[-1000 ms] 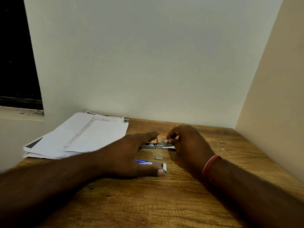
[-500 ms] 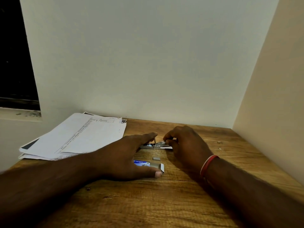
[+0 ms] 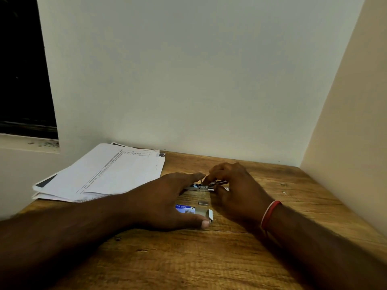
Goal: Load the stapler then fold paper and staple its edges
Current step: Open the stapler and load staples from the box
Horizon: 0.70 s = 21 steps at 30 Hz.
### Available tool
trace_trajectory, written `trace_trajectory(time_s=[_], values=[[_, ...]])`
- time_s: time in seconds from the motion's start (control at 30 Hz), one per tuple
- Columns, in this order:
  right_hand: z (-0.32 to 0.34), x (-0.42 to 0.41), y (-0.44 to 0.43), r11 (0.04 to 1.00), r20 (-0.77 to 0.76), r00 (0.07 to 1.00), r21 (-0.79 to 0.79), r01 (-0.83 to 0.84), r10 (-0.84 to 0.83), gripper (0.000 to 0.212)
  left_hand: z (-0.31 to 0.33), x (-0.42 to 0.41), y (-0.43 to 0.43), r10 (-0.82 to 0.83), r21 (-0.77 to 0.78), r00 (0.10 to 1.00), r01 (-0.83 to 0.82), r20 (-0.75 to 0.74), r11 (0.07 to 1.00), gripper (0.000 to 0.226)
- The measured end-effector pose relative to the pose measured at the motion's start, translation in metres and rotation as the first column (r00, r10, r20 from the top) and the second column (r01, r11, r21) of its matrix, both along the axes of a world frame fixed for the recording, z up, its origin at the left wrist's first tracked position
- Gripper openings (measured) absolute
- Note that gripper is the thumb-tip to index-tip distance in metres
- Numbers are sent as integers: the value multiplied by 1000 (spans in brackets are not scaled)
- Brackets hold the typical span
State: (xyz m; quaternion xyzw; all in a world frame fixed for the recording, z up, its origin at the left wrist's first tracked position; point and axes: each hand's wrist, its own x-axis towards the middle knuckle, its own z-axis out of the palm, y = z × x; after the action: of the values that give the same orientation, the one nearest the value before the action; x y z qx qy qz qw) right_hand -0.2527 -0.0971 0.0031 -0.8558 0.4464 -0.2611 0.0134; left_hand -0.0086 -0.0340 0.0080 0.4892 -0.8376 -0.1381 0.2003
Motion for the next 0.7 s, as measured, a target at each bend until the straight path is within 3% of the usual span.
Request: trace_trajectory(time_s=[0.7], values=[[9,-21,-9,995,32,995,38,98,-99,19,6,-4,8,53,55,992,-60,115,997,118]])
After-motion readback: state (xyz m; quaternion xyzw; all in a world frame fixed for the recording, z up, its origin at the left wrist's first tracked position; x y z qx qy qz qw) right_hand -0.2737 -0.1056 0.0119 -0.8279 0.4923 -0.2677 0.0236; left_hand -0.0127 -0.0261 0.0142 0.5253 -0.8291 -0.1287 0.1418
